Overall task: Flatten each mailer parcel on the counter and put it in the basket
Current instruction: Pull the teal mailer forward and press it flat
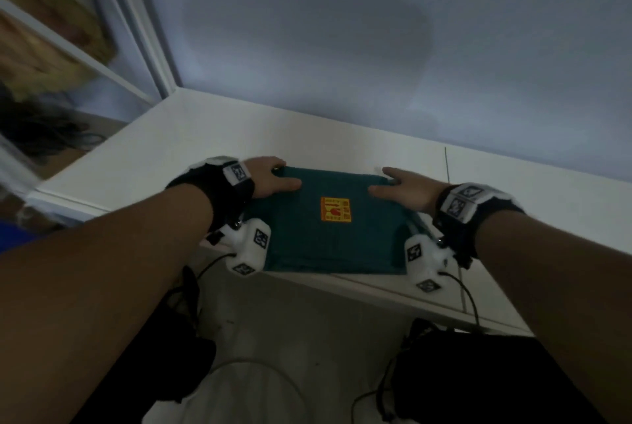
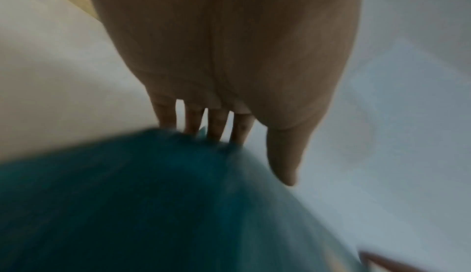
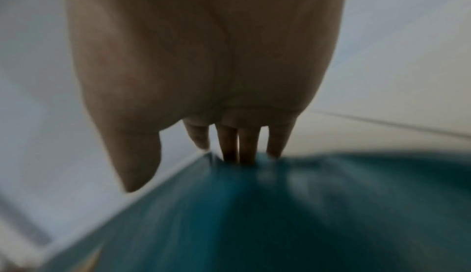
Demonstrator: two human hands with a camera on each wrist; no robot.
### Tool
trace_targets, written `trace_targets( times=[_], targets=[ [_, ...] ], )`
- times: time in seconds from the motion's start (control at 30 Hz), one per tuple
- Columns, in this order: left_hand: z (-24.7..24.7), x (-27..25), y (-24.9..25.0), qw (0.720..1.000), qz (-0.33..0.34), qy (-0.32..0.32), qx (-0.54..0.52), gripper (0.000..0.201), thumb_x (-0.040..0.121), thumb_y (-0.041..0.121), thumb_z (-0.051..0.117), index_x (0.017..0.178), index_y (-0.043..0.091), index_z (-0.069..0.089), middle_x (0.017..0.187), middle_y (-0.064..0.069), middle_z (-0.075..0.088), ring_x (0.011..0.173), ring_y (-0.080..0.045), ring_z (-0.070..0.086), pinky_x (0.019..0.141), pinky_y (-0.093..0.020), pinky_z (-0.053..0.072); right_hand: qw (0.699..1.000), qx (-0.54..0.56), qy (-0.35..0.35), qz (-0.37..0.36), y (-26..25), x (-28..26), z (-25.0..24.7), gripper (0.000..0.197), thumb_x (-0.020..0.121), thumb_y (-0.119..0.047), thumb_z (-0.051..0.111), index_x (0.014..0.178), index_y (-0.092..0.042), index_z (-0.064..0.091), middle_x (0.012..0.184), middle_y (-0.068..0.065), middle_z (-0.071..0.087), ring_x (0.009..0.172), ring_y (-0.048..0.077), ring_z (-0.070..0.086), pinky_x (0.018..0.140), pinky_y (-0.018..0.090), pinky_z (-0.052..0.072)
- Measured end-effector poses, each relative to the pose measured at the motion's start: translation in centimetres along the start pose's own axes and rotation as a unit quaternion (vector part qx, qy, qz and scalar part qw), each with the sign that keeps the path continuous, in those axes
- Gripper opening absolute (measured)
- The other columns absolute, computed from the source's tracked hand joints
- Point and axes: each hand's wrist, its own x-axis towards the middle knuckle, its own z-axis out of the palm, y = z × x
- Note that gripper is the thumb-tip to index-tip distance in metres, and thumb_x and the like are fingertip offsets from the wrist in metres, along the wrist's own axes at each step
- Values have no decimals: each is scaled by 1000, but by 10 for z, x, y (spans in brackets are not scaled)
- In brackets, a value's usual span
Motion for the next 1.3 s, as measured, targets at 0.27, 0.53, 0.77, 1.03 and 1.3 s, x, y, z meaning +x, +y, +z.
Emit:
trace_targets(
  times=[0.27, 0.53, 0.77, 1.03, 1.3],
  targets=[
    [-11, -27, -9, 989, -137, 21, -55, 39, 92, 44, 58, 97, 5, 61, 81, -15, 63, 71, -32, 62, 57, -27, 46, 969, 134, 103, 181, 27, -25, -15, 25, 90, -26, 66, 88, -2, 62, 80, 14, 61, 62, 26, 56, 54, 29, 45],
    [-15, -27, 3, 984, -152, 24, -93, 57, 90, 42, 61, 120, -7, 59, 89, -23, 67, 66, -31, 60, 44, -25, 34, 958, 226, 74, 162, 29, -9, -11, 41, 79, -28, 77, 109, -2, 69, 106, 18, 71, 97, 37, 68, 90, 54, 55],
    [-49, -30, 13, 994, -44, 56, -81, 40, 93, 40, 59, 104, 2, 69, 94, -19, 67, 69, -27, 57, 51, -26, 40, 965, 229, 124, 35, 8, -21, -37, 10, 84, -26, 66, 79, -22, 59, 101, 7, 63, 93, 22, 62, 92, 37, 56],
    [-60, -43, -1, 931, 33, 190, -311, 11, 90, 14, 62, 86, 4, 67, 78, -21, 64, 38, -19, 43, 43, -22, 32, 903, 390, 171, -50, 3, -60, -48, 13, 87, -4, 58, 79, -14, 57, 65, 4, 44, 48, 13, 32, 45, 22, 21],
    [-35, -59, -48, 978, -27, -20, -207, 46, 81, -14, 38, 84, 9, 78, 69, -15, 60, 45, -20, 40, 44, -21, 27, 919, 370, 109, 77, 26, -75, -32, 25, 79, -11, 40, 74, -3, 64, 59, 3, 49, 51, 18, 36, 50, 25, 25]
  ],
)
